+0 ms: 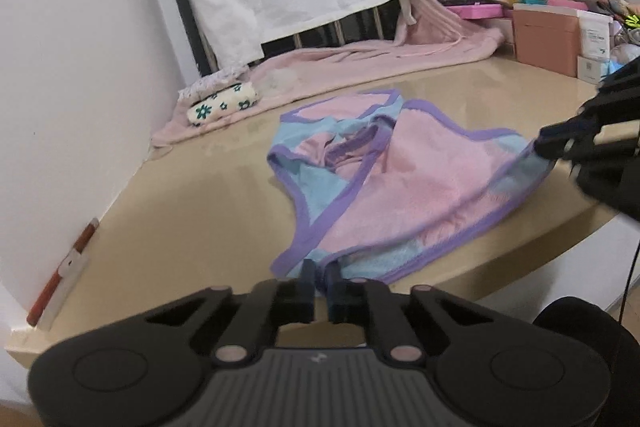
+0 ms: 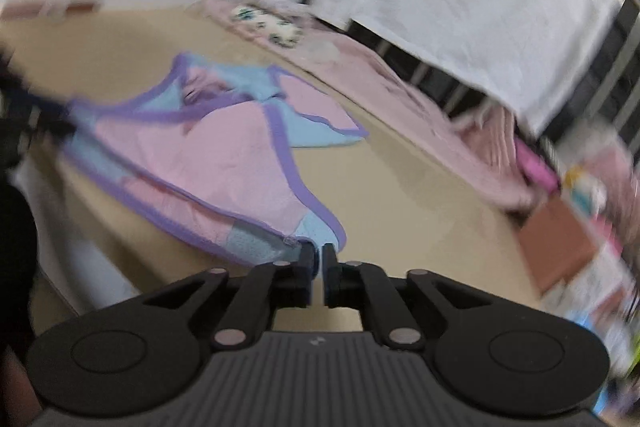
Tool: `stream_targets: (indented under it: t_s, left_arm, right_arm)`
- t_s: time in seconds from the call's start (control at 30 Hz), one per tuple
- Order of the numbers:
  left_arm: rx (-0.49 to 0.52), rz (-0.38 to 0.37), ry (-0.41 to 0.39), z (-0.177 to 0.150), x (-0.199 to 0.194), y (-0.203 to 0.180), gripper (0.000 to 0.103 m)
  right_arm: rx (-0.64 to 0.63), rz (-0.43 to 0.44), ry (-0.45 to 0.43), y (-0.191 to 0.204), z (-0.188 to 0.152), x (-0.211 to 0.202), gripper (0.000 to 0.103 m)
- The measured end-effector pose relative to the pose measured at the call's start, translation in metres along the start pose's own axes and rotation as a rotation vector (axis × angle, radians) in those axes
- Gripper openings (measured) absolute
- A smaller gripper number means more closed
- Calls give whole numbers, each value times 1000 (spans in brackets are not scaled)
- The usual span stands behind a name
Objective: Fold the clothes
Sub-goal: 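Grasp the garment's trimmed edge with the left gripper while the right gripper grasps another edge, then lift the garment high with both grippers and shake it out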
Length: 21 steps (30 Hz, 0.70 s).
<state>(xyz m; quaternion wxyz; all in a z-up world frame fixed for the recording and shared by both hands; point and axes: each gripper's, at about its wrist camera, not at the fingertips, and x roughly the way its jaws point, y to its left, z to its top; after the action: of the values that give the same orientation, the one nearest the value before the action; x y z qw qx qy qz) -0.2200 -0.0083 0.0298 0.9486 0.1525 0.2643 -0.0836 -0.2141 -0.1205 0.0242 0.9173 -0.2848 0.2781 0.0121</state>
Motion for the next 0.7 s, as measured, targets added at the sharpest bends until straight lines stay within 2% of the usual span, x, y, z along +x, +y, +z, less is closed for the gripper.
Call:
stream_targets:
  t_s: [0.07,0.2,0.23,0.27,0.33,0.47,0.63,0.7]
  left_arm:
    - [-25,4,-20,2,-4,4,2]
    - [-68,13,-51,8,-12,12,2]
    - [-84,16,-59,9,-13,15,1]
    - [-101,19,-63,11,-15,17,1]
    - [-135,25,-71,14,-15,23,1]
    - [-184,26,-91,17,-18,29,1]
    - [-212,37,-113,20,-23,35,1]
    - [-221,42,-111,19,-22,39,1]
  right_arm:
    - [-108,-3,-20,11,-1,-1,6]
    - [-237,30,-24,19,2,3,8]
    - [-275,35,-24,21,2,3,17]
    - [-312,39,-25,24,3,4,31]
    - [-367,48,-34,28,3,1,39]
    - [-428,94,-30,32,3,-5,39]
    - [-513,73,-34,45,1,-8,39]
    - [-525,63,-33,47,-1,-6,35]
